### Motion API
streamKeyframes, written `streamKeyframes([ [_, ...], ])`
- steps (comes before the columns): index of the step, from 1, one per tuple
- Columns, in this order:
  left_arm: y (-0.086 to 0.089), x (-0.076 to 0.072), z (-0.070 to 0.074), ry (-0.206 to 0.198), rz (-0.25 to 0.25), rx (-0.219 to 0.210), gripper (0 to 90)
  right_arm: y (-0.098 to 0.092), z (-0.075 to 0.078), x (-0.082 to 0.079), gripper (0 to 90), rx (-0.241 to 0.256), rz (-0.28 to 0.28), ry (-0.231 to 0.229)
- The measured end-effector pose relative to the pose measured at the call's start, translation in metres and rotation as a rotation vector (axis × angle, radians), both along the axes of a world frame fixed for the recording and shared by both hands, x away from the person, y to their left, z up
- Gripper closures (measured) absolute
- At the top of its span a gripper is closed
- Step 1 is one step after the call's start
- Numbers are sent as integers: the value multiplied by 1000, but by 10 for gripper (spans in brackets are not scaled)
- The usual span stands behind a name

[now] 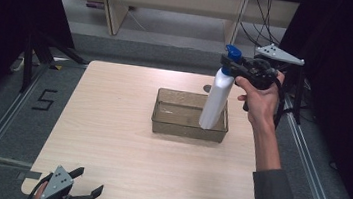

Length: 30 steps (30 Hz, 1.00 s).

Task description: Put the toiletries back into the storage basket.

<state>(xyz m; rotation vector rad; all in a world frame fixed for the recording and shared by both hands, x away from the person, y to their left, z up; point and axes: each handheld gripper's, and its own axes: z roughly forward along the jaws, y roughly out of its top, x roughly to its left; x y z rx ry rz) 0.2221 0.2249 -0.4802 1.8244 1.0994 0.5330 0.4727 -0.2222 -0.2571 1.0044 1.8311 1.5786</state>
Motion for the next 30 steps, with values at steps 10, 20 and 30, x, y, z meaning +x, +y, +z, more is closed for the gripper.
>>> streamKeyframes([
  [10,0,1,-1,-2,-13,-5,149,-3,-5,9,618,4,-30,14],
  [20,0,0,0,-3,-6,0,149,-2,-11,14,618,-15,-49,23],
  [30,0,-1,0,-3,-10,1,148,0,-24,22,618,-26,-69,35],
])
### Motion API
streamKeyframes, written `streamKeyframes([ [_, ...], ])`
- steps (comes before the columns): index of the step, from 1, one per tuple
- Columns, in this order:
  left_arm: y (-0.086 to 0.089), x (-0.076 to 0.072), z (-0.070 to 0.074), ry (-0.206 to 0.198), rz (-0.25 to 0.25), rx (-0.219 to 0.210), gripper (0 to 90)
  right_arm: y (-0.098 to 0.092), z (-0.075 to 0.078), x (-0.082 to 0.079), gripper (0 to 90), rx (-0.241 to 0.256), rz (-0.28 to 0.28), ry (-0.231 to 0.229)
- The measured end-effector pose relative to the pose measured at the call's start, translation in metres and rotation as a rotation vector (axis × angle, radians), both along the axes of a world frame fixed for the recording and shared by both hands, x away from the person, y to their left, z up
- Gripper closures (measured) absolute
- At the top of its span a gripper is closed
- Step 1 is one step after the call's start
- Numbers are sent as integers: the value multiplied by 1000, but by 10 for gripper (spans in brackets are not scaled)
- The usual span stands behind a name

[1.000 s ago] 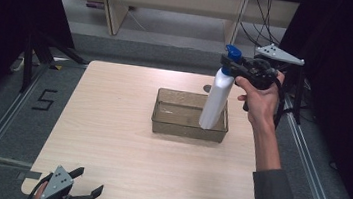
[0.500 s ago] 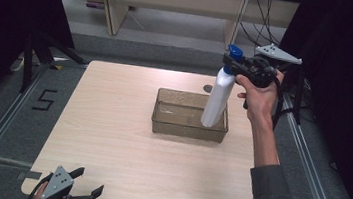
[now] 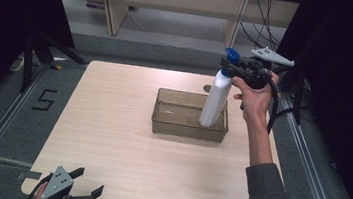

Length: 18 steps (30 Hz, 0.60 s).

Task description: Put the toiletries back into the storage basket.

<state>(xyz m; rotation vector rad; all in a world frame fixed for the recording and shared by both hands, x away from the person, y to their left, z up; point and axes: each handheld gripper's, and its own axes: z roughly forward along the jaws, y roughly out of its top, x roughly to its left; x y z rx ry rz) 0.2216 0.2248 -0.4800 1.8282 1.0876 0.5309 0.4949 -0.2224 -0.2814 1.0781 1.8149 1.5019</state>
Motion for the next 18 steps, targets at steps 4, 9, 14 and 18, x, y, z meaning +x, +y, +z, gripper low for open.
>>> streamKeyframes([
  [4,0,0,0,3,3,-3,149,-1,-4,1,618,1,-2,1],
  [9,0,0,0,3,3,-3,149,-4,-11,2,618,2,-10,9],
  [14,0,0,0,4,2,2,149,-5,-15,2,618,2,-8,18],
  [18,0,0,-1,3,2,-3,148,-8,-20,2,618,7,-15,28],
])
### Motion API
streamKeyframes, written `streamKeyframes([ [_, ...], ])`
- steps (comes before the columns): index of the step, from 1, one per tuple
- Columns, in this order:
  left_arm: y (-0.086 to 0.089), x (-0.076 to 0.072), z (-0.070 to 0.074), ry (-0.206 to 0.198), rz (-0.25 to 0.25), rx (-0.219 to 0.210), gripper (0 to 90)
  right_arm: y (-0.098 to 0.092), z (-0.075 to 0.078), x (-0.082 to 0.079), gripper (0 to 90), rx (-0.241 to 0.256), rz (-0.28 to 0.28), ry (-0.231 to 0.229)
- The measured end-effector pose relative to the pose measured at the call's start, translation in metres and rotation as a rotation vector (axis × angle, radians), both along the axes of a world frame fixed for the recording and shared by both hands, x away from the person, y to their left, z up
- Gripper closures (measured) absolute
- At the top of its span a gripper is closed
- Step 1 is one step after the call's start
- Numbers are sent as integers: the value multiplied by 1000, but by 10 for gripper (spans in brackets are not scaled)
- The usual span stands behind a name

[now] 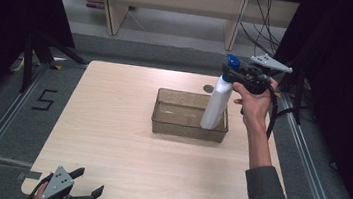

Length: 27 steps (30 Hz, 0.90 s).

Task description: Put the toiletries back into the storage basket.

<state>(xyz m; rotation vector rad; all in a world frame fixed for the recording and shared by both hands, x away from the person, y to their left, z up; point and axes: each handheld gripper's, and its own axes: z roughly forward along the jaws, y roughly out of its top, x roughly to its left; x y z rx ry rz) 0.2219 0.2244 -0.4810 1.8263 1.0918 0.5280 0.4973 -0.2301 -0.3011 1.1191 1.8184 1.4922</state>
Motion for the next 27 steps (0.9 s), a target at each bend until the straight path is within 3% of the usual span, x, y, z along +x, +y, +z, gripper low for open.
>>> streamKeyframes([
  [3,0,1,-1,0,-5,-4,149,-3,-3,0,618,-18,-7,-8],
  [5,0,1,0,-1,-5,-4,148,-3,-4,-1,618,2,-15,7],
  [15,0,1,0,-2,-5,-3,148,-6,-14,-2,618,3,-8,22],
  [23,0,0,0,-3,-5,-4,149,-7,-23,-4,618,-52,-3,27],
  [27,0,0,0,-2,-4,-3,148,-7,-28,-5,618,-56,0,40],
])
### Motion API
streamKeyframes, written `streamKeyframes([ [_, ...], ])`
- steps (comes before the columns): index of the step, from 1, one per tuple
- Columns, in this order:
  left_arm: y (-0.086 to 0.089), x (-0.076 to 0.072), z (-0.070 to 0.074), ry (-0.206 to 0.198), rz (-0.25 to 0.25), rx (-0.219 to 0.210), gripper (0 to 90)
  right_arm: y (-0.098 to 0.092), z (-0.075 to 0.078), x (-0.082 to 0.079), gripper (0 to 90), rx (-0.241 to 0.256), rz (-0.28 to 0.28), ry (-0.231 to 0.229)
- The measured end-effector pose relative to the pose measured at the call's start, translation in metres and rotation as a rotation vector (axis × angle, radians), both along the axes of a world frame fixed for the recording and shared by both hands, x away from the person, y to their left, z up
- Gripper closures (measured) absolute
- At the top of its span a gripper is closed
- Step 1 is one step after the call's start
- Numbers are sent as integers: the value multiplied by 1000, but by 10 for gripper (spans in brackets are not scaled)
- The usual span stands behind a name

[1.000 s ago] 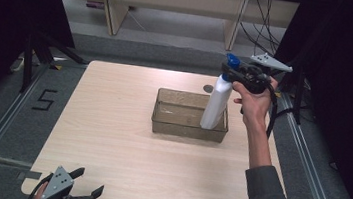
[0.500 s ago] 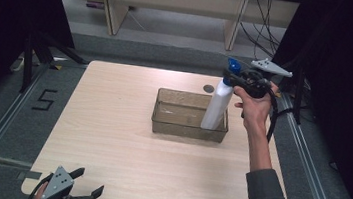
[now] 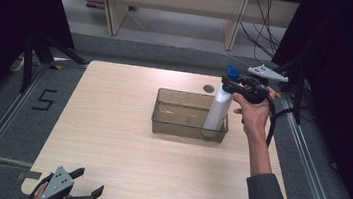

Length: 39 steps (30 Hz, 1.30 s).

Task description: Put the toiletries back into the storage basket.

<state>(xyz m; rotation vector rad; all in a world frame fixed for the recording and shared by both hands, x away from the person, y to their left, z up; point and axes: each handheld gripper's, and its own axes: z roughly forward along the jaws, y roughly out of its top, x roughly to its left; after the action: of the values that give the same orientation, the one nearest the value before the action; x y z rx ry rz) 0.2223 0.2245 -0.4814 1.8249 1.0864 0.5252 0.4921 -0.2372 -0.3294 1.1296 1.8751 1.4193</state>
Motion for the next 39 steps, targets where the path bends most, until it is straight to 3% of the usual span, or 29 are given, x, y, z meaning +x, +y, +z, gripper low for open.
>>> streamKeyframes([
  [9,-1,0,0,-1,0,-1,149,1,-3,-5,612,-3,22,9],
  [10,-1,0,0,0,0,-1,149,0,-4,-5,525,15,17,23],
  [14,0,-1,1,0,5,5,148,-1,-7,-6,508,54,13,44],
  [17,0,-1,1,4,7,8,149,-3,-10,-5,405,27,9,46],
  [19,0,-1,1,4,8,6,148,-2,-10,-6,398,36,7,58],
  [22,0,0,0,2,6,4,148,-4,-10,-6,366,34,5,40],
  [23,0,0,0,-3,2,0,148,-2,-11,-8,345,51,4,66],
  [25,0,-1,1,-1,5,4,148,-3,-11,-7,339,33,6,51],
  [34,0,-1,1,1,7,6,148,0,-9,-11,297,39,2,52],
  [39,0,-1,1,-2,5,6,148,-2,-9,-14,285,71,1,55],
])
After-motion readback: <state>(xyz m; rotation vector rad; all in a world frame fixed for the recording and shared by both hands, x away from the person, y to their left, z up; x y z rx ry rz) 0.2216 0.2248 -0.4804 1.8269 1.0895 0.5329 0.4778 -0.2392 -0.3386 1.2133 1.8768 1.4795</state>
